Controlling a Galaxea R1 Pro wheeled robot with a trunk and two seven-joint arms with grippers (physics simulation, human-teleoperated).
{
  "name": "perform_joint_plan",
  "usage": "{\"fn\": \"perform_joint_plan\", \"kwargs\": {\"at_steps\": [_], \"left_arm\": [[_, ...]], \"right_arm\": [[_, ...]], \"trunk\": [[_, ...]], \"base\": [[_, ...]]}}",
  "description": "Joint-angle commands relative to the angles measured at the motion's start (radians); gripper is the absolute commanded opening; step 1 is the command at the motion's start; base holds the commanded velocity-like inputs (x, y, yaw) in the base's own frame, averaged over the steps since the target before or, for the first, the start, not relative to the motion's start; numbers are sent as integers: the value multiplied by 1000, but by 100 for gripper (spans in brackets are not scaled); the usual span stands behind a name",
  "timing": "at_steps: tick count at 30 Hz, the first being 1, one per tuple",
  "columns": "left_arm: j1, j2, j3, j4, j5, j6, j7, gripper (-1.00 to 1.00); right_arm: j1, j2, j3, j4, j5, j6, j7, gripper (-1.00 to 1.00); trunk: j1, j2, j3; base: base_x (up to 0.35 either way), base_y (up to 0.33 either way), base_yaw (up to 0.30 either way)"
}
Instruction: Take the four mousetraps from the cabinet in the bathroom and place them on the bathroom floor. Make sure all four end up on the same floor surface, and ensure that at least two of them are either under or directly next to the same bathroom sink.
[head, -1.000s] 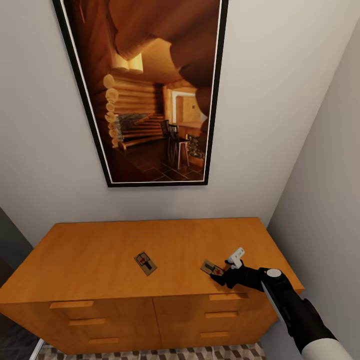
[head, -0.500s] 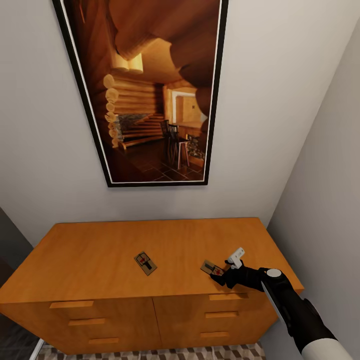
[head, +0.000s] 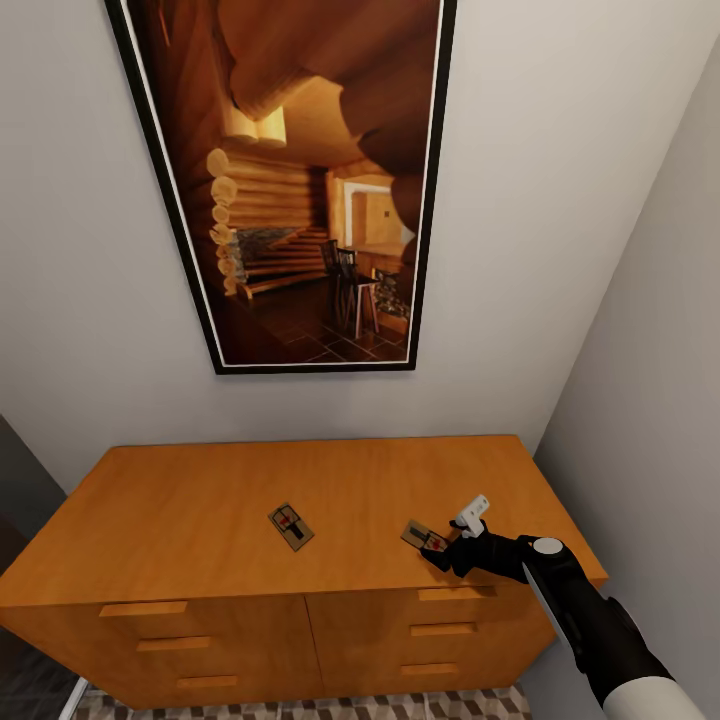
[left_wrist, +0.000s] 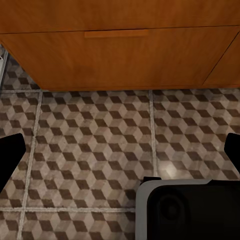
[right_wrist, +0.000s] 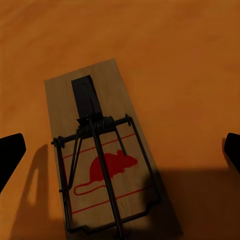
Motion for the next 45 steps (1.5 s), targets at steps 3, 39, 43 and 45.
{"fn": "perform_joint_plan", "kwargs": {"at_steps": [3, 39, 43, 45], "left_arm": [[-1, 0, 3, 2, 8, -3, -10, 100], [-1, 0, 3, 2, 8, -3, -10, 100], [-1, 0, 3, 2, 8, -3, -10, 100], [-1, 0, 3, 2, 8, -3, -10, 100]], "right_arm": [[-1, 0, 1, -2, 7, 4, 4, 100], [-1, -3, 0, -2, 7, 3, 4, 100], [-1, -3, 0, -1, 8, 3, 4, 100], [-1, -3, 0, -1, 8, 3, 4, 100]], "trunk": [[1, -2, -2], [1, -2, -2], [1, -2, -2], [1, -2, -2]], "base": [[0, 0, 0], [-12, 18, 0], [0, 0, 0], [0, 0, 0]]}}
